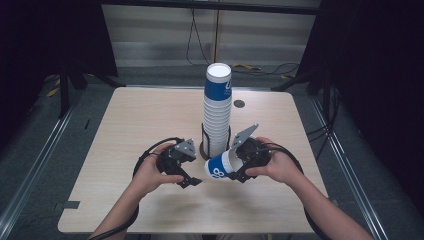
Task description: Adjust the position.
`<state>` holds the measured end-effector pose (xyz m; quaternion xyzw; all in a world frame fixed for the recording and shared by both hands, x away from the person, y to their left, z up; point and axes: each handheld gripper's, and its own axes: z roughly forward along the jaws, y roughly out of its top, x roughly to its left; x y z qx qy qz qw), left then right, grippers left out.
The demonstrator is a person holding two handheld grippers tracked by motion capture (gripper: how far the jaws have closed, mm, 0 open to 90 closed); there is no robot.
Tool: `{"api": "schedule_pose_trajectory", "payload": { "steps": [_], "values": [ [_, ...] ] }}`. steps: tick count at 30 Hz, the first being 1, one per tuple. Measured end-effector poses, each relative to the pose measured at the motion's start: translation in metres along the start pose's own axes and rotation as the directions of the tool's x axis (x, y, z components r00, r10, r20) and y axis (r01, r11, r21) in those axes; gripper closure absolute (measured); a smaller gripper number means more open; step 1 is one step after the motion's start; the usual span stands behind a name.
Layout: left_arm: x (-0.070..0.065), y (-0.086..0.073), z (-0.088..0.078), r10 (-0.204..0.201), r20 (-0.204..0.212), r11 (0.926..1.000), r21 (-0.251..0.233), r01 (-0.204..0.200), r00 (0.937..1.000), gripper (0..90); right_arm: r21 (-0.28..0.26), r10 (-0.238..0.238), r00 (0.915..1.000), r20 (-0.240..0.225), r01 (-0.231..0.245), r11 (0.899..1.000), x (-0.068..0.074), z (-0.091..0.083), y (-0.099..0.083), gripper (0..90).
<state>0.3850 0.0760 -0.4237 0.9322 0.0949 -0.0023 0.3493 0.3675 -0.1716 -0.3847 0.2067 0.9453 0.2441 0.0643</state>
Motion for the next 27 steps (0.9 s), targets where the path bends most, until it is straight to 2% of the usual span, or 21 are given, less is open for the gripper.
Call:
{"api": "schedule_pose_trajectory", "payload": {
  "steps": [5,8,9,13,20,24,27],
  "values": [
    [0.001,-0.006,0.000,-0.015,-0.001,0.9999,-0.007,0.015,0.9999,17.0,0.051,-0.020,0.9997,0.017,0.020,0.999,0.003,0.003,-0.002,17.2],
    [0.000,-0.010,0.000,-0.015,0.000,0.9998,-0.016,0.015,0.9999,16.8,0.069,-0.043,0.9990,-0.007,0.043,0.997,0.004,0.006,-0.003,17.0],
    [-0.001,-0.011,0.001,-0.026,-0.005,0.9994,-0.023,0.026,0.9996,16.8,0.080,-0.045,0.9989,-0.009,0.046,0.996,0.005,0.008,-0.004,16.9],
    [-0.001,-0.016,0.002,-0.027,-0.010,0.9995,-0.016,0.027,0.9996,16.7,0.124,-0.083,0.9963,-0.023,0.085,0.989,0.010,0.016,-0.005,16.5],
    [-0.002,-0.024,0.003,-0.030,-0.011,0.9994,-0.017,0.030,0.9995,16.6,0.151,-0.120,0.9921,-0.037,0.124,0.981,0.014,0.025,-0.005,15.9],
    [-0.003,-0.026,0.003,-0.036,-0.009,0.9992,-0.017,0.036,0.9993,16.6,0.184,-0.154,0.9873,-0.039,0.159,0.970,0.019,0.029,-0.006,15.3],
    [-0.002,-0.028,0.003,-0.045,-0.014,0.9988,-0.018,0.045,0.9989,16.6,0.186,-0.171,0.9844,-0.041,0.176,0.967,0.021,0.029,-0.005,15.0]
  ]
}}
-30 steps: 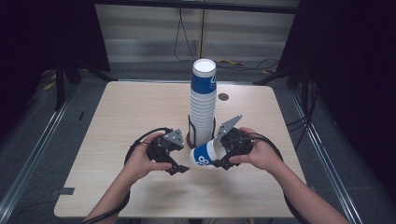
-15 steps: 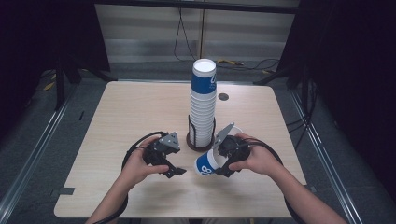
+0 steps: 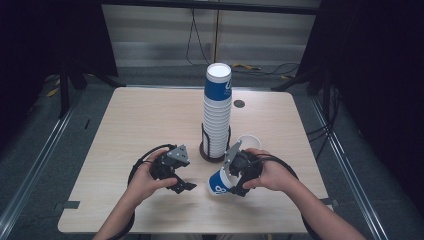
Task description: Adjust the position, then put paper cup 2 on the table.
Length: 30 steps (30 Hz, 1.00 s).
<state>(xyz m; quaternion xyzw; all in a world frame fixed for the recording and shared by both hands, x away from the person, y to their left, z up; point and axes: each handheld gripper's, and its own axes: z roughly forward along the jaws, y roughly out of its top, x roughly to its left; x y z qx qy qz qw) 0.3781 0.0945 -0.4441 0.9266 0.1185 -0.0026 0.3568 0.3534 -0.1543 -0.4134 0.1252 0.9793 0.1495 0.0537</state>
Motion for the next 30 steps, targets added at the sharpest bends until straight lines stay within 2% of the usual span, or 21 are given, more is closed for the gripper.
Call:
{"api": "schedule_pose_trajectory", "payload": {
  "steps": [1,7,14,16,18,22,26,28,30],
  "values": [
    [0.0005,-0.0004,0.0000,-0.003,0.000,1.0000,-0.003,0.003,1.0000,16.7,-0.002,-0.014,0.9999,0.004,0.014,1.000,-0.0003,0.0001,0.0001,15.0],
    [0.0014,-0.0009,0.0004,0.003,-0.003,1.0000,-0.002,-0.003,1.0000,16.6,-0.019,-0.028,0.9996,-0.005,0.028,0.999,0.0017,-0.0021,0.0025,14.9],
    [0.0010,-0.0003,0.0003,0.005,-0.002,1.0000,-0.007,-0.005,1.0000,16.7,-0.019,-0.040,0.9992,0.004,0.040,0.999,0.0040,-0.0042,0.0011,14.7],
    [0.0009,-0.0002,0.0002,0.006,-0.002,1.0000,-0.005,-0.006,1.0000,16.6,-0.019,-0.027,0.9996,0.002,0.028,0.999,0.0056,-0.0038,0.0010,14.5],
    [0.0014,0.0000,-0.0002,0.008,-0.005,1.0000,0.001,-0.008,1.0000,16.6,-0.024,-0.052,0.9986,0.001,0.052,0.998,0.0052,-0.0030,0.0018,14.3],
    [0.0005,-0.0018,-0.0007,-0.008,-0.009,1.0000,-0.006,0.008,0.9999,16.7,-0.019,-0.035,0.9994,0.000,0.035,0.999,0.0062,-0.0032,0.0028,14.1],
    [0.0018,-0.0037,-0.0004,0.004,-0.008,1.0000,0.008,-0.004,1.0000,16.7,-0.023,-0.041,0.9992,0.002,0.041,0.999,0.0062,-0.0028,0.0037,13.9],
    [0.0007,-0.0039,-0.0006,-0.011,-0.015,0.9999,-0.003,0.011,0.9998,16.6,-0.029,-0.037,0.9993,0.002,0.037,0.999,0.0064,-0.0024,0.0041,13.7],
    [0.0009,-0.0035,-0.0013,-0.003,-0.011,1.0000,0.001,0.003,0.9999,16.7,-0.030,-0.039,0.9992,0.002,0.039,0.999,0.0063,-0.0024,0.0041,13.6]
  ]
}}
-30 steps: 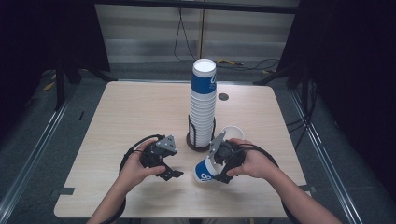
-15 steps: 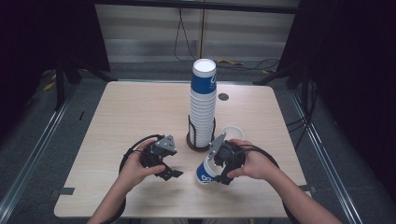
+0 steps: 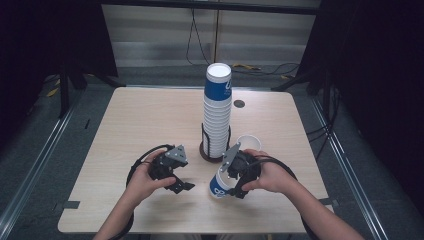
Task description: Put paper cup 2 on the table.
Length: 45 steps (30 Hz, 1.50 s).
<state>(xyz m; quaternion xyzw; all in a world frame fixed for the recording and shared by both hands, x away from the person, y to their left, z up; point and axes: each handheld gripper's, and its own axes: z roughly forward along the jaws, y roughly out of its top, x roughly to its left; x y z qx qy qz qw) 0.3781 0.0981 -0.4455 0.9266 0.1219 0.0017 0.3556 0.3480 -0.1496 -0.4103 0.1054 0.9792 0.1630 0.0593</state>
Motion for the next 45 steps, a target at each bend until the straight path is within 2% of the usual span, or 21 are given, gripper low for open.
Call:
{"api": "schedule_pose_trajectory", "payload": {
  "steps": [2,7,15,17,22,23,24,25,28,29,30,31,32,33,35,43,45],
  "values": [
    [-0.001,0.000,-0.001,-0.011,-0.009,0.9999,-0.013,0.011,0.9999,16.7,-0.008,0.001,1.0000,-0.003,-0.001,1.000,0.001,0.000,0.000,13.4],
    [0.000,-0.001,-0.002,0.003,-0.008,0.9999,-0.014,-0.003,1.0000,16.7,-0.019,0.005,1.0000,-0.001,-0.005,1.000,0.002,0.001,0.001,13.2],
    [-0.001,-0.002,-0.001,-0.020,-0.001,0.9997,-0.014,0.020,0.9998,16.7,-0.048,0.009,0.9999,-0.007,-0.009,0.999,0.003,0.005,0.001,15.1],
    [0.000,-0.003,-0.002,-0.012,-0.002,0.9998,-0.013,0.012,0.9999,16.7,-0.055,0.011,0.9999,-0.010,-0.011,0.998,0.004,0.005,0.001,14.4],
    [0.001,-0.003,-0.002,-0.015,-0.003,0.9997,-0.020,0.015,0.9999,16.7,-0.079,0.004,1.0000,0.003,-0.003,0.997,0.004,0.006,-0.001,14.1],
    [0.001,-0.004,-0.002,-0.019,0.001,0.9995,-0.025,0.019,0.9998,16.7,-0.077,0.022,0.9997,0.004,-0.022,0.997,0.005,0.005,-0.002,13.8],
    [0.001,-0.004,-0.003,-0.015,0.000,0.9997,-0.018,0.015,0.9999,16.7,-0.090,0.003,0.9999,0.013,-0.002,0.996,0.004,0.006,-0.003,13.6],
    [0.001,-0.004,-0.003,-0.018,0.000,0.9996,-0.021,0.018,0.9998,16.7,-0.079,0.017,0.9998,0.013,-0.016,0.997,0.006,0.005,-0.004,13.5],
    [0.002,-0.007,-0.003,-0.026,-0.003,0.9994,-0.025,0.026,0.9997,16.7,-0.095,0.027,0.9996,0.011,-0.026,0.995,0.006,0.002,-0.005,13.5],
    [0.002,-0.007,-0.003,-0.025,-0.007,0.9995,-0.018,0.025,0.9997,16.7,-0.109,0.012,0.9997,0.020,-0.009,0.994,0.005,0.002,-0.006,13.5],
    [0.002,-0.008,-0.003,-0.030,-0.008,0.9994,-0.016,0.030,0.9995,16.7,-0.099,0.033,0.9993,0.019,-0.031,0.995,0.007,0.000,-0.007,13.4],
    [0.003,-0.008,-0.004,-0.032,-0.003,0.9994,-0.017,0.032,0.9995,16.7,-0.116,0.017,0.9995,0.025,-0.013,0.993,0.005,0.000,-0.008,13.2],
    [0.003,-0.008,-0.004,-0.036,-0.005,0.9992,-0.018,0.036,0.9993,16.7,-0.115,0.038,0.9990,0.025,-0.034,0.993,0.006,-0.002,-0.010,13.2],
    [0.003,-0.008,-0.005,-0.024,-0.008,0.9996,-0.012,0.024,0.9997,16.7,-0.122,0.039,0.9990,0.025,-0.035,0.992,0.006,-0.003,-0.011,13.2],
    [0.003,-0.009,-0.005,-0.036,-0.007,0.9992,-0.020,0.036,0.9993,16.7,-0.142,0.039,0.9988,0.029,-0.034,0.989,0.006,-0.004,-0.015,13.2],
    [0.002,-0.010,-0.006,-0.034,-0.010,0.9994,-0.010,0.034,0.9994,16.7,-0.159,0.071,0.9972,0.022,-0.066,0.985,0.008,-0.008,-0.031,13.2],
    [0.001,-0.010,-0.005,-0.039,-0.009,0.9992,-0.013,0.039,0.9992,16.7,-0.172,0.094,0.9953,0.022,-0.089,0.981,0.008,-0.010,-0.038,13.2]
  ]
}}
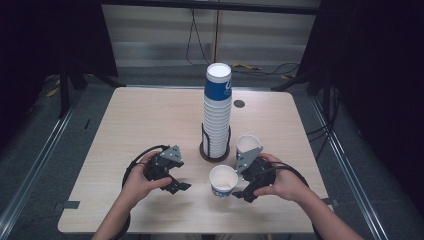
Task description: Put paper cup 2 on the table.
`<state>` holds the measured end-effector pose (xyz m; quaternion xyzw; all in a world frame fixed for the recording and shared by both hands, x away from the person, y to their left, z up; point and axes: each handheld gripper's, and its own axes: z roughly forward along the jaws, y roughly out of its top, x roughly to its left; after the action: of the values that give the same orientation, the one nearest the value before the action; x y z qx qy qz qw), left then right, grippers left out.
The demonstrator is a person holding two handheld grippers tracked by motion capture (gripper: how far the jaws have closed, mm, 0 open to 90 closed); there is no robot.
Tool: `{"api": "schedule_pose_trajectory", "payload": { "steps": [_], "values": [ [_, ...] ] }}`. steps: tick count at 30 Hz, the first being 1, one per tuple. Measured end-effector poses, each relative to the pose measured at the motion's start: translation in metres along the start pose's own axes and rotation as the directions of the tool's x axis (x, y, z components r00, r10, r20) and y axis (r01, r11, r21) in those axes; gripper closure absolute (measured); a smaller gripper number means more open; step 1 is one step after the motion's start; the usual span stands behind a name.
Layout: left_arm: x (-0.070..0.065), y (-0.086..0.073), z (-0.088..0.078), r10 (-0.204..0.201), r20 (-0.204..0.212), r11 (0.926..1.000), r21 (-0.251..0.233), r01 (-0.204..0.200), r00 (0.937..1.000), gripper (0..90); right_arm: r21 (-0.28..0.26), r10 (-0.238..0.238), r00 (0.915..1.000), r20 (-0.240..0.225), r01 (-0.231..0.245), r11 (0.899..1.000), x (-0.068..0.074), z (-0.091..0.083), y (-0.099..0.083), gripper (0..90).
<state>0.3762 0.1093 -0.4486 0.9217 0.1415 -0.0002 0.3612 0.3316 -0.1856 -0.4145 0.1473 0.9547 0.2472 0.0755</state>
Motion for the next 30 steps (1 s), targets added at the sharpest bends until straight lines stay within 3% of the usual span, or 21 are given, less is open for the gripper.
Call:
{"api": "schedule_pose_trajectory", "payload": {
  "steps": [22,30],
  "values": [
    [0.003,-0.007,-0.008,-0.005,-0.005,1.0000,-0.005,0.005,1.0000,16.7,-0.052,0.074,0.9972,-0.008,-0.074,0.996,0.002,-0.008,-0.044,13.3],
    [0.008,-0.014,-0.014,-0.022,-0.019,0.9998,-0.003,0.021,0.9996,16.7,-0.088,0.123,0.9924,-0.006,-0.123,0.988,0.001,-0.009,-0.063,13.3]
  ]
}}
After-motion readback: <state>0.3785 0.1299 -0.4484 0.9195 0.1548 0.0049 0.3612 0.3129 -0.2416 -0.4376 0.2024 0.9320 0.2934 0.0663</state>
